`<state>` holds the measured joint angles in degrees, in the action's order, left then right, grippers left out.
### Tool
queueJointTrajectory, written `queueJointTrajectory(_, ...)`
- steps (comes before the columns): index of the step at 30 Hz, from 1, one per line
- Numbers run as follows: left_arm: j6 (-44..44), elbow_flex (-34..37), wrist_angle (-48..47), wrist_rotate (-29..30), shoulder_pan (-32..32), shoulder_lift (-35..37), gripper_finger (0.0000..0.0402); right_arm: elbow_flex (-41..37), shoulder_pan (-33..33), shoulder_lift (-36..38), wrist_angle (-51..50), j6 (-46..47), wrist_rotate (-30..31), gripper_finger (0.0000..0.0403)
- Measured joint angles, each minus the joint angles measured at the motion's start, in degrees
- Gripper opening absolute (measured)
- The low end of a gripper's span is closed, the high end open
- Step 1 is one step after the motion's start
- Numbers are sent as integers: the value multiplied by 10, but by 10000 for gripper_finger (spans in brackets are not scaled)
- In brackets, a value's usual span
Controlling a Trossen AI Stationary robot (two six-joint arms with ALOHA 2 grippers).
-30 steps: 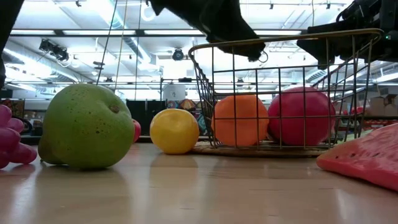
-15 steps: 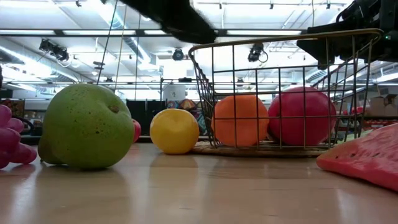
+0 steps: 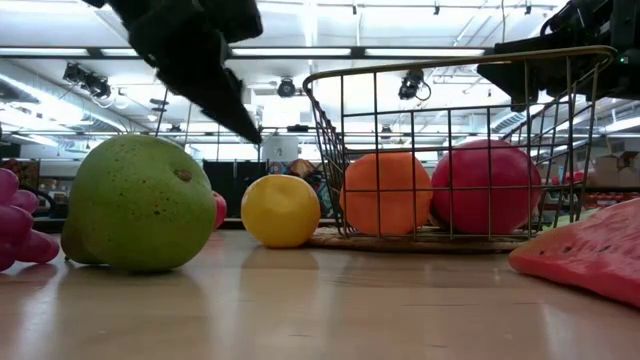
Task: Build produce basket
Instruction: Put the yellow pear into the wire basket
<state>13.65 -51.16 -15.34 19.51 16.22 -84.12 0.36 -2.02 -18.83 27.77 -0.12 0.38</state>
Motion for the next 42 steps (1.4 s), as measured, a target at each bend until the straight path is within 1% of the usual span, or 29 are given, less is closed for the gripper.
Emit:
queueJointTrajectory(3,49,0,-16,17,10,0,400,0,0,0,0,0,0,231)
queueJointTrajectory(8,81,-1,-11,104,36,-22,400,0,0,0,0,0,0,231)
queueJointTrajectory(12,75,0,9,152,50,-50,400,0,0,0,1,0,0,231)
queueJointTrajectory(15,49,0,44,158,47,-74,400,0,0,0,2,0,0,231)
queueJointTrajectory(18,13,-1,87,152,39,-100,400,0,0,0,0,0,0,231)
queueJointTrajectory(24,-68,-1,124,148,37,-139,400,0,0,0,0,0,0,231)
queueJointTrajectory(29,-64,-1,131,146,25,-153,400,0,0,0,0,0,0,231)
queueJointTrajectory(35,-23,-1,132,142,2,-153,400,0,0,0,0,0,0,231)
queueJointTrajectory(37,-20,-1,133,113,-8,-153,400,0,0,0,0,0,0,231)
queueJointTrajectory(40,-20,-1,134,47,-24,-153,400,0,0,0,0,0,0,231)
queueJointTrajectory(42,-21,-1,133,14,-33,-153,400,0,0,0,0,0,0,231)
